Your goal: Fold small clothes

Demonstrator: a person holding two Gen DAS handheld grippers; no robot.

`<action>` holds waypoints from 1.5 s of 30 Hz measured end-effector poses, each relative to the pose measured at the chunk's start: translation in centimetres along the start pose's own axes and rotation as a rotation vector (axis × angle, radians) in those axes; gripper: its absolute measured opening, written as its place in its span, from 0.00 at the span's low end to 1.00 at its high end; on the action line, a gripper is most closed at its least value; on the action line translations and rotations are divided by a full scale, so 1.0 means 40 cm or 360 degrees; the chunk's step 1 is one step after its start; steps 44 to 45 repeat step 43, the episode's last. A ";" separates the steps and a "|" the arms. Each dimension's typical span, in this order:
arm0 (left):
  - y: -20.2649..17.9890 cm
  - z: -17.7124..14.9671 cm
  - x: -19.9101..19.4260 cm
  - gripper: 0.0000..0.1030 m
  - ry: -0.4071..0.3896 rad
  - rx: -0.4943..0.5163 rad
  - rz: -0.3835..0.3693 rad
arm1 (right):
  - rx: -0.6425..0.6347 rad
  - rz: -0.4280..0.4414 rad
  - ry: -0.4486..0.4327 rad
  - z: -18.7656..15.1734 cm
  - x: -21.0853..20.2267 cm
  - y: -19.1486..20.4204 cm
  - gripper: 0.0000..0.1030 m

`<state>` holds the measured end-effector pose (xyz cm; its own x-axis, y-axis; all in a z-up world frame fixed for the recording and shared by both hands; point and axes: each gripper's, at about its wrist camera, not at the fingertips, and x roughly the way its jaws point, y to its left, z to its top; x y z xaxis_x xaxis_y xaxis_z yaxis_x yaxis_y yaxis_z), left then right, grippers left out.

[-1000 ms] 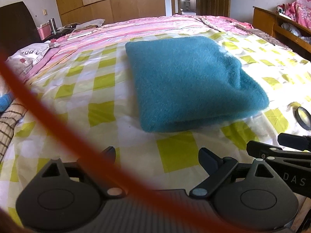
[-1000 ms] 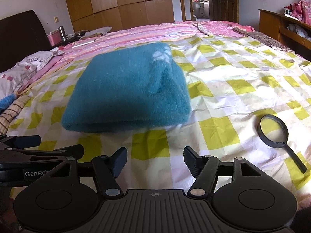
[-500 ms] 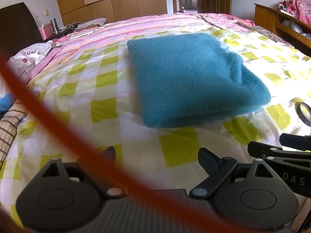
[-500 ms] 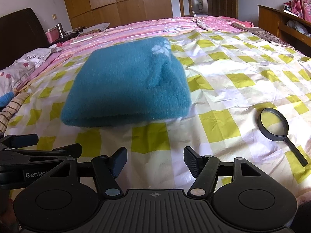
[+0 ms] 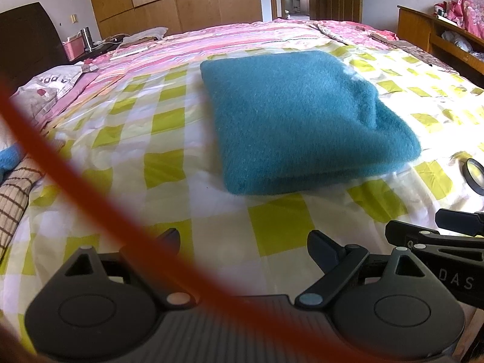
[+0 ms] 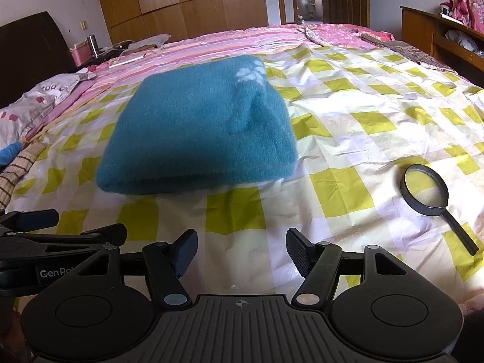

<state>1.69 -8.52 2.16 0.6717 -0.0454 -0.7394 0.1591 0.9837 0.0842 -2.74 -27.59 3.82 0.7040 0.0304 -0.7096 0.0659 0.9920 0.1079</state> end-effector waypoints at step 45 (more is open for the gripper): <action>0.003 -0.008 0.012 0.89 0.0085 -0.0064 -0.0003 | 0.0006 -0.0014 0.0050 -0.006 0.014 -0.002 0.70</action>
